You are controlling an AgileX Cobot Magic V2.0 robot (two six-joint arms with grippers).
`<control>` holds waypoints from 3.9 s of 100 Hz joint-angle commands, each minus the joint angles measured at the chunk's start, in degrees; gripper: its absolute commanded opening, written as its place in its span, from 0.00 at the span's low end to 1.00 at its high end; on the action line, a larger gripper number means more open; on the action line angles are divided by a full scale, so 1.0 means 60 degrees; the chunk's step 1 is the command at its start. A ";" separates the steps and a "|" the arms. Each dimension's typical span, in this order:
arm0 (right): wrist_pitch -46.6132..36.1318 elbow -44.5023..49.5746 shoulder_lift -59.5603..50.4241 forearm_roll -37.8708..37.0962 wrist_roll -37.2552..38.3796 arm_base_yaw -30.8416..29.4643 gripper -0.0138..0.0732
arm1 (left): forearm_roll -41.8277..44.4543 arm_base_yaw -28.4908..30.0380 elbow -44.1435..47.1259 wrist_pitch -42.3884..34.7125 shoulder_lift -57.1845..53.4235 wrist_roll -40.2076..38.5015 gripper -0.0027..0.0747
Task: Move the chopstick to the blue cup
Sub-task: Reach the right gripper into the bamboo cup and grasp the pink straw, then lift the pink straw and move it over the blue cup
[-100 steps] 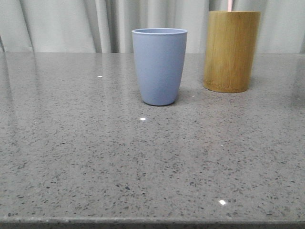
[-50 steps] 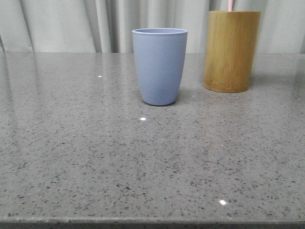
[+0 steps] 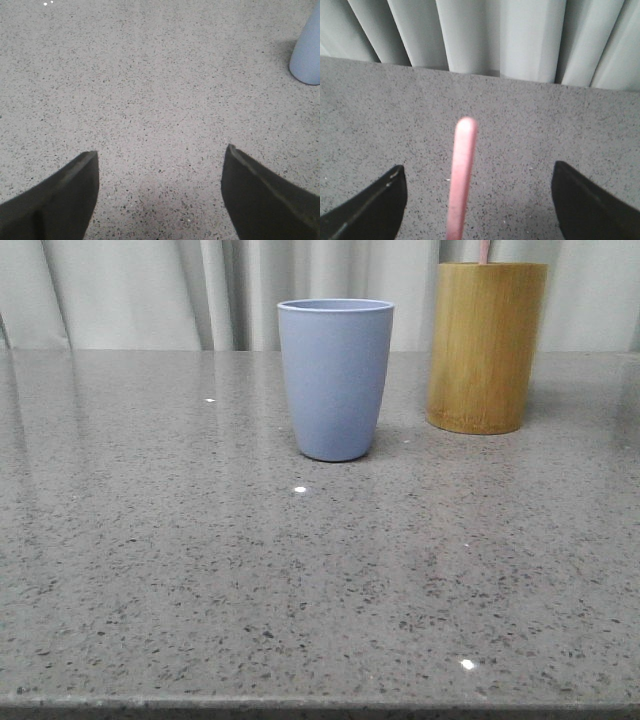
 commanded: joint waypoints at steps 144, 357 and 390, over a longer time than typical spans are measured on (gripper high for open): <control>-0.0978 -0.0430 -0.0770 0.0170 -0.0128 0.0106 0.08 | -0.0171 0.0029 -0.0256 -0.0711 0.0002 -0.0090 0.68; -0.1019 -0.0405 -0.1090 0.1506 -0.0120 0.2796 0.20 | -0.0171 0.0029 -0.0256 -0.0691 0.0002 -0.0090 0.68; -0.1123 -0.0405 -0.1100 0.1567 -0.0120 0.2796 0.70 | -0.0171 0.0029 -0.0256 -0.0691 0.0002 -0.0090 0.68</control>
